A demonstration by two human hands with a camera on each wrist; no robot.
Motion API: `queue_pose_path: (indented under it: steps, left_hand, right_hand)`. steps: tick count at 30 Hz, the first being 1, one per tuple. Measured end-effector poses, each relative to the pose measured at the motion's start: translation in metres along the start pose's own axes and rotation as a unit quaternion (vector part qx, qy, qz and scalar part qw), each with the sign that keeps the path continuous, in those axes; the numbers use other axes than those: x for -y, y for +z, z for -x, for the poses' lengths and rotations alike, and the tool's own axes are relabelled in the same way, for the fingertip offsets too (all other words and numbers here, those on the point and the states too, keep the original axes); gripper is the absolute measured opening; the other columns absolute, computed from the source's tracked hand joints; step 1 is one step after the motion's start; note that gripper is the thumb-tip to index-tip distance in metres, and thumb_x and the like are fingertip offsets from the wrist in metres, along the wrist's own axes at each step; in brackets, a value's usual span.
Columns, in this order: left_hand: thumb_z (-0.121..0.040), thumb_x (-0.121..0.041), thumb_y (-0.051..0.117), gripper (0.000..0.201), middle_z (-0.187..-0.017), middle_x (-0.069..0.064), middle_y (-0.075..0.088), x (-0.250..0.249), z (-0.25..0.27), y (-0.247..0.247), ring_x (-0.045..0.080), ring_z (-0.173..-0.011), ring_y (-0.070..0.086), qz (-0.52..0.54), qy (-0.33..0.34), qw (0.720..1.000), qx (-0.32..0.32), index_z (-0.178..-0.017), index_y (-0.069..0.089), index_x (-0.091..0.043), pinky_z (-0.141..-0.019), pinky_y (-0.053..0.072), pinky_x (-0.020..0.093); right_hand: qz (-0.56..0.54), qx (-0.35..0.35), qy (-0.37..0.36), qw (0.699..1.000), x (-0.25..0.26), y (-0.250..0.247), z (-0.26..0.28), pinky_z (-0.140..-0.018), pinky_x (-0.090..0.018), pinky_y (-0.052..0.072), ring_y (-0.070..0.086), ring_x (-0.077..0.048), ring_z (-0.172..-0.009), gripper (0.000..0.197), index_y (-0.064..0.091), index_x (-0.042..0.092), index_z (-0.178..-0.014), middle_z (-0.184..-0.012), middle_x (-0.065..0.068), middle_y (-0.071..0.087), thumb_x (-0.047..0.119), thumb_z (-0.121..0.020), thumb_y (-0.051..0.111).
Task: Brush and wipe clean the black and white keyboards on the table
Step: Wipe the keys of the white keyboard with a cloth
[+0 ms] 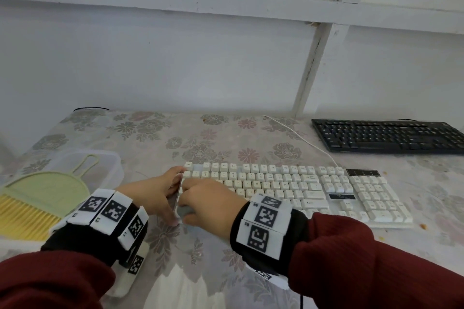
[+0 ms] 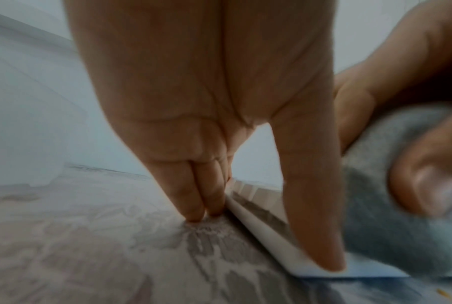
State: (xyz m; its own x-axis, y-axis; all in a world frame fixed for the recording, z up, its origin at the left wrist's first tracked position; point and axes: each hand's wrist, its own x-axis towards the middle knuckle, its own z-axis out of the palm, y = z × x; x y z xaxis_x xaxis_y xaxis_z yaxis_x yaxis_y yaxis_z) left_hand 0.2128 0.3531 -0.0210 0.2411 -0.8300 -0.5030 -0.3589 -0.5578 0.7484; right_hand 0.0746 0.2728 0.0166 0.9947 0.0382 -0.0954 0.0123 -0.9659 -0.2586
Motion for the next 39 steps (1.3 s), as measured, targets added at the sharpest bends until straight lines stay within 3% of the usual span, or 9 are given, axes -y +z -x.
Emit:
queue_pose_path:
  steps: [3, 6, 9, 12, 16, 20, 23, 30, 39]
  left_hand:
    - [-0.067, 0.018, 0.071, 0.101, -0.118, -0.025, 0.04, -0.002, 0.001, 0.001, -0.003, -0.114, 0.04, 0.001, -0.001, 1.0, -0.006, -0.133, 0.01, -0.028, -0.073, 0.041, -0.001]
    - [-0.064, 0.017, 0.073, 0.109, -0.134, -0.015, 0.039, 0.0, 0.002, 0.001, 0.0, -0.123, 0.036, 0.012, 0.001, 1.0, -0.005, -0.142, 0.007, -0.021, -0.08, 0.041, 0.002]
    - [-0.063, 0.016, 0.074, 0.109, -0.132, -0.016, 0.042, 0.002, 0.002, 0.001, 0.002, -0.125, 0.039, 0.023, 0.005, 1.0, -0.008, -0.142, 0.009, -0.02, -0.09, 0.04, 0.008]
    - [-0.063, 0.015, 0.075, 0.112, -0.142, -0.008, 0.038, 0.003, 0.002, 0.001, 0.005, -0.131, 0.036, 0.02, 0.002, 1.0, -0.01, -0.144, 0.007, -0.02, -0.105, 0.034, 0.02]
    - [-0.062, 0.014, 0.075, 0.113, -0.147, -0.007, 0.032, 0.003, 0.002, 0.0, 0.006, -0.135, 0.031, 0.017, 0.003, 1.0, -0.01, -0.145, 0.007, -0.02, -0.112, 0.028, 0.026]
    - [-0.062, 0.017, 0.074, 0.11, -0.147, -0.009, 0.03, 0.002, 0.002, 0.001, 0.004, -0.134, 0.03, 0.027, 0.007, 1.0, -0.005, -0.144, 0.01, -0.02, -0.108, 0.028, 0.02]
    - [-0.063, 0.019, 0.072, 0.108, -0.143, -0.011, 0.032, 0.001, 0.001, 0.0, 0.001, -0.129, 0.03, 0.032, 0.011, 0.999, 0.003, -0.143, 0.011, -0.02, -0.104, 0.027, 0.016]
    - [-0.062, 0.019, 0.074, 0.112, -0.144, -0.01, 0.03, 0.003, -0.001, -0.001, 0.001, -0.127, 0.03, 0.028, 0.006, 1.0, 0.004, -0.144, 0.009, -0.02, -0.103, 0.028, 0.017]
    - [-0.062, 0.019, 0.073, 0.107, -0.138, -0.012, 0.035, 0.006, -0.003, 0.0, 0.002, -0.126, 0.034, 0.034, 0.004, 0.999, 0.007, -0.141, 0.014, -0.023, -0.096, 0.034, 0.013]
  right_hand:
    - [0.019, 0.007, 0.033, 0.999, 0.003, 0.002, -0.001, -0.06, -0.032, 0.027, 0.039, -0.025, -0.078, 0.022, 0.063, -0.003, -0.105, -0.092, -0.007, 0.035, 0.009, -0.092, 0.05]
    - [0.035, 0.013, 0.041, 0.998, 0.001, 0.003, 0.002, -0.066, -0.033, 0.03, 0.039, -0.024, -0.077, 0.019, 0.062, -0.001, -0.103, -0.09, -0.006, 0.035, 0.005, -0.091, 0.049]
    - [0.05, 0.011, 0.041, 0.998, -0.004, 0.005, 0.005, -0.055, -0.032, 0.033, 0.045, -0.026, -0.075, 0.012, 0.059, 0.006, -0.085, -0.076, -0.002, 0.032, 0.0, -0.089, 0.049]
    - [0.056, 0.012, 0.047, 0.997, -0.015, 0.011, 0.013, -0.061, -0.034, 0.04, 0.052, -0.028, -0.076, 0.011, 0.062, 0.0, -0.087, -0.083, -0.004, 0.038, -0.004, -0.085, 0.052]
    - [0.059, 0.003, 0.049, 0.997, -0.024, 0.014, 0.027, -0.066, -0.034, 0.046, 0.051, -0.025, -0.076, 0.016, 0.065, 0.002, -0.092, -0.086, -0.002, 0.041, -0.006, -0.081, 0.057]
    - [0.028, 0.0, 0.073, 0.997, -0.035, 0.005, 0.048, -0.066, -0.02, 0.042, 0.047, -0.02, -0.078, 0.015, 0.056, 0.01, -0.083, -0.087, 0.0, 0.042, -0.001, -0.088, 0.047]
    - [0.022, 0.0, 0.1, 0.995, -0.051, -0.004, 0.073, -0.056, -0.009, 0.025, 0.045, -0.016, -0.079, 0.014, 0.05, 0.013, -0.08, -0.089, 0.002, 0.044, 0.005, -0.09, 0.045]
    - [0.033, 0.003, 0.134, 0.99, -0.081, -0.008, 0.112, -0.056, -0.01, 0.027, 0.047, -0.014, -0.084, 0.02, 0.064, 0.009, -0.097, -0.096, 0.004, 0.049, 0.004, -0.087, 0.048]
    - [-0.004, 0.0, 0.178, 0.984, -0.097, -0.023, 0.136, -0.076, -0.019, 0.044, 0.054, -0.011, -0.089, 0.014, 0.068, 0.01, -0.092, -0.098, 0.005, 0.056, 0.006, -0.084, 0.057]
